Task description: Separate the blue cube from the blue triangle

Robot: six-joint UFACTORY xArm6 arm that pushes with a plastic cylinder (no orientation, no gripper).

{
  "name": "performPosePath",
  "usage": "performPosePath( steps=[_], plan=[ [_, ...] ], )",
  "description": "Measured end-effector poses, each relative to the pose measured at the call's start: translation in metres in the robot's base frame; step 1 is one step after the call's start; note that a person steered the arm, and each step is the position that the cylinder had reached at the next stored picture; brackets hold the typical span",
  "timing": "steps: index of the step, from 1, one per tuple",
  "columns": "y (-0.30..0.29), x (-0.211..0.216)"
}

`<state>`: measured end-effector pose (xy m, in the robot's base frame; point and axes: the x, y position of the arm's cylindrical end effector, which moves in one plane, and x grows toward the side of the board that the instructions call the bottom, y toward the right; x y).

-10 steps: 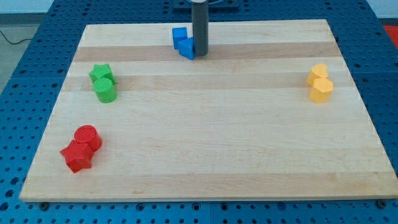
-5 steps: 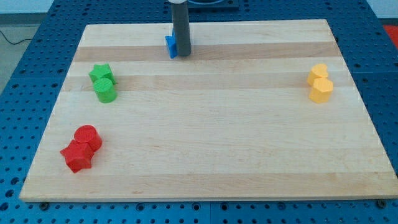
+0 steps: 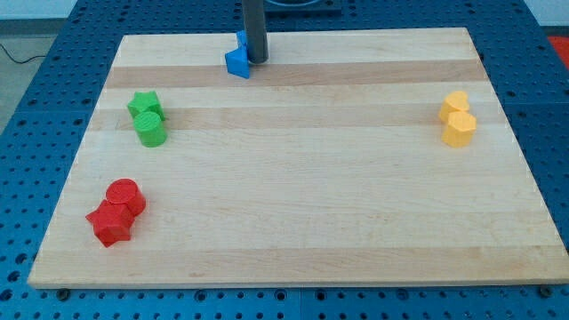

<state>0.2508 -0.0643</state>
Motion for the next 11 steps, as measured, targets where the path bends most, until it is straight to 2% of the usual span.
performPosePath(
  steps=[2, 3, 4, 6, 7, 8, 9, 11],
  plan=[
    [0.086, -0.008],
    [0.111, -0.032],
    [0.093, -0.043],
    [-0.027, -0.037],
    [-0.034, -0.035],
    [-0.007, -0.015],
    [-0.027, 0.001],
    [-0.102, -0.007]
  ],
)
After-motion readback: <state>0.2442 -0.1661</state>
